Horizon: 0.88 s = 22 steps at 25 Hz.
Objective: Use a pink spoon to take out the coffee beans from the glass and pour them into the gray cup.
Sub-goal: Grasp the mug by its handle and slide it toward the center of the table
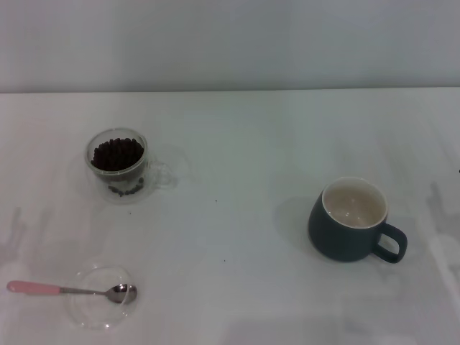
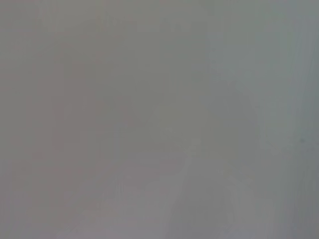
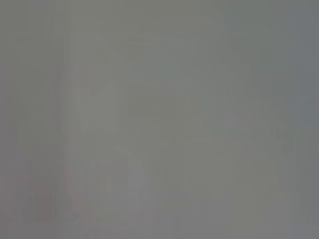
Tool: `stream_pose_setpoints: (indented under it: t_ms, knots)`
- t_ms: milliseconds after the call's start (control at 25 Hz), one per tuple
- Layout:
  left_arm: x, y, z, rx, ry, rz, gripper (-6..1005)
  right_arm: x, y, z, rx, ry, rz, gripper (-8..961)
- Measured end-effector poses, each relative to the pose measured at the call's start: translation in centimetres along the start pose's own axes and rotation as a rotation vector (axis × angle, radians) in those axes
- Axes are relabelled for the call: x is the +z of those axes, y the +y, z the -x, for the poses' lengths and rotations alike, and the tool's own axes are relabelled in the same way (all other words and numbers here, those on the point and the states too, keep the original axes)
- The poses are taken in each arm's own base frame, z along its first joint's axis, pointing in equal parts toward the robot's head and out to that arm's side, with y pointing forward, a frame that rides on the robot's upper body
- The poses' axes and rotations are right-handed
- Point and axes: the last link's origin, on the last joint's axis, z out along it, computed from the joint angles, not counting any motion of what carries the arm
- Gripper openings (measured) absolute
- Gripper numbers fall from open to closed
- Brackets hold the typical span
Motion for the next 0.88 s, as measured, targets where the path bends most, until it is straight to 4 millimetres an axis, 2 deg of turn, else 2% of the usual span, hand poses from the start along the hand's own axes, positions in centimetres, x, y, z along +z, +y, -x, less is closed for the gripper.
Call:
stream_pose_setpoints:
  t_ms: [440, 680, 880]
  knots:
    - [0.1, 0.3, 0.1, -0.010, 0.000, 0.000, 770, -0.7, 0.6, -0.5, 0.055, 0.038, 0.030, 735]
    - [-0.2, 0.4, 0.2, -0.025, -0.003, -0.015, 770, -2.6, 1.7, -2.0, 0.054, 0.149, 0.133, 736]
    - [-0.3, 0.3, 0.3, -0.026, -0.003, -0.021, 771, -4.7, 2.0, -2.0, 0.130, 0.168, 0.208, 736]
